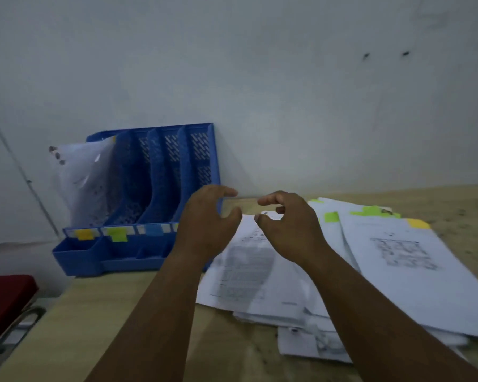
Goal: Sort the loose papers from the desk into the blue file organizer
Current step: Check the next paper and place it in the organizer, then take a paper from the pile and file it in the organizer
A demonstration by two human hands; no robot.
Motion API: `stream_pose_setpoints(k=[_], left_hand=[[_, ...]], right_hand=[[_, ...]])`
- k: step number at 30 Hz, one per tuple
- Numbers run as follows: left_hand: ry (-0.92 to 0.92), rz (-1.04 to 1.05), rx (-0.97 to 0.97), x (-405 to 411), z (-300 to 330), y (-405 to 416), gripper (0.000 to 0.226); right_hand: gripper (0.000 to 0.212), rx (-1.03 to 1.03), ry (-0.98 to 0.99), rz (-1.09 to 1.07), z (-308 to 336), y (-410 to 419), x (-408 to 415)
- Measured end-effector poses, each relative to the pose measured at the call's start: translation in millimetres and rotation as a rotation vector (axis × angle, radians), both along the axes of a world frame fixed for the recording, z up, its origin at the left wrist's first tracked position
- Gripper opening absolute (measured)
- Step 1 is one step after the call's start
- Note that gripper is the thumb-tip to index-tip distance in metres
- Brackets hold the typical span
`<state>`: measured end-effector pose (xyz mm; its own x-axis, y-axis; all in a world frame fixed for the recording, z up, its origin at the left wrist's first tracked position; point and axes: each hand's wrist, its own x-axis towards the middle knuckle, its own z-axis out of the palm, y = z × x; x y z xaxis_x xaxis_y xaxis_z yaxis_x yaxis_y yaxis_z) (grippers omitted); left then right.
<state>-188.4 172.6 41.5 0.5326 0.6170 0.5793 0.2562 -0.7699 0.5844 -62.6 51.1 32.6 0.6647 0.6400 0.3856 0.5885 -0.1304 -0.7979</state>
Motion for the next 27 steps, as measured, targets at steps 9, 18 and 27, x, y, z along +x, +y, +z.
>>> stream_pose_setpoints(k=[9,18,27], left_hand=[[0.070,-0.163,-0.065,74,-32,-80,0.021],[0.272,-0.257,-0.136,137,-66,-128,0.024],[0.267,-0.240,-0.121,148,-103,-136,0.028]], right_hand=[[0.051,-0.319,-0.132,-0.252,-24,-93,65],[0.077,-0.466,0.050,-0.252,-58,-129,105],[0.054,-0.464,0.030,-0.253,-74,-136,119]])
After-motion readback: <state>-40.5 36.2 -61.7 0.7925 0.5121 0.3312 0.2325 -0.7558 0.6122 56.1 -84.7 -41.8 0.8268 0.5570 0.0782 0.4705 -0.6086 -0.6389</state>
